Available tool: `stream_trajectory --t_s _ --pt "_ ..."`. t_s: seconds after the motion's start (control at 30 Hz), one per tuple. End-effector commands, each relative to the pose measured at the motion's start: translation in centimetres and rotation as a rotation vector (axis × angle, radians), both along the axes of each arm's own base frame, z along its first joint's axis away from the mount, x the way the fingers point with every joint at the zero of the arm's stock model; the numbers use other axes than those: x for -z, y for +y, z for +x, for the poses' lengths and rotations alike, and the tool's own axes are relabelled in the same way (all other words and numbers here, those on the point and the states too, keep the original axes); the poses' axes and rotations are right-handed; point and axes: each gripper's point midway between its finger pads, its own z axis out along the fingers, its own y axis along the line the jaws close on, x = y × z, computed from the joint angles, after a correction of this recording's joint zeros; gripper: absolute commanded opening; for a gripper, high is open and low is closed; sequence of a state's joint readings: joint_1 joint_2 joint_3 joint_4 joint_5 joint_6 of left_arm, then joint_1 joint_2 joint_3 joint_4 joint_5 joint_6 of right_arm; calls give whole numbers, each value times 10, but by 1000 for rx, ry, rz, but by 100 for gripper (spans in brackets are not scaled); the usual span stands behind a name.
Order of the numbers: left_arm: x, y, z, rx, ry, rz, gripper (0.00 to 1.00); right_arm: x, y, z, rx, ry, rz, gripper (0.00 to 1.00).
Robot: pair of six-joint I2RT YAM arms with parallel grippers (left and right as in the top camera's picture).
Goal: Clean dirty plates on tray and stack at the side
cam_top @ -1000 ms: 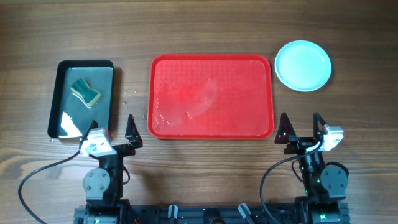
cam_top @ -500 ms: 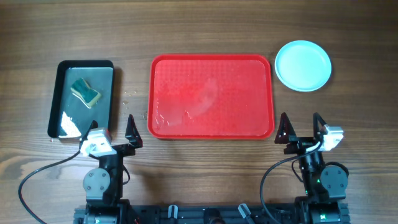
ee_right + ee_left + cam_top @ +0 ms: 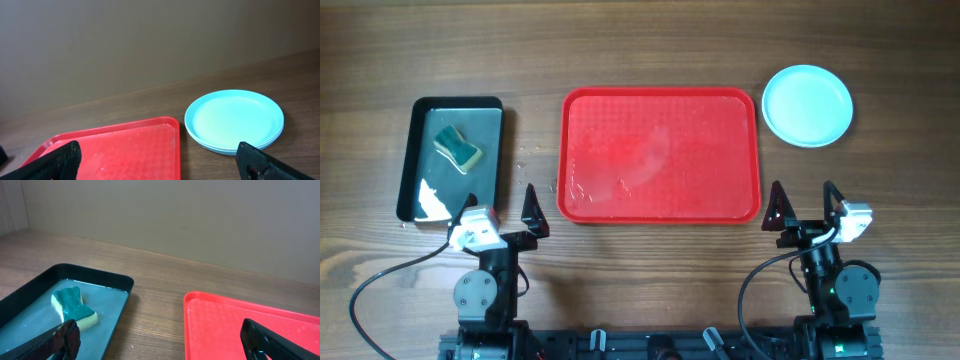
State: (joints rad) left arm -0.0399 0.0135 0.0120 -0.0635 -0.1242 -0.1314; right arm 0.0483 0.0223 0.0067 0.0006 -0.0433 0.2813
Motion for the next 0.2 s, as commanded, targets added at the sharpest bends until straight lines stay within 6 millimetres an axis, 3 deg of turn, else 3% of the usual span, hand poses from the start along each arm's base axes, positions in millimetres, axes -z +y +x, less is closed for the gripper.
stream_trajectory --t_s 0.0,0.17 --pt "1 -4 0 23 -2 22 100 -1 -2 0 13 -8 -16 100" --pt "1 -4 0 23 -1 22 100 -1 -2 0 13 -8 -16 100"
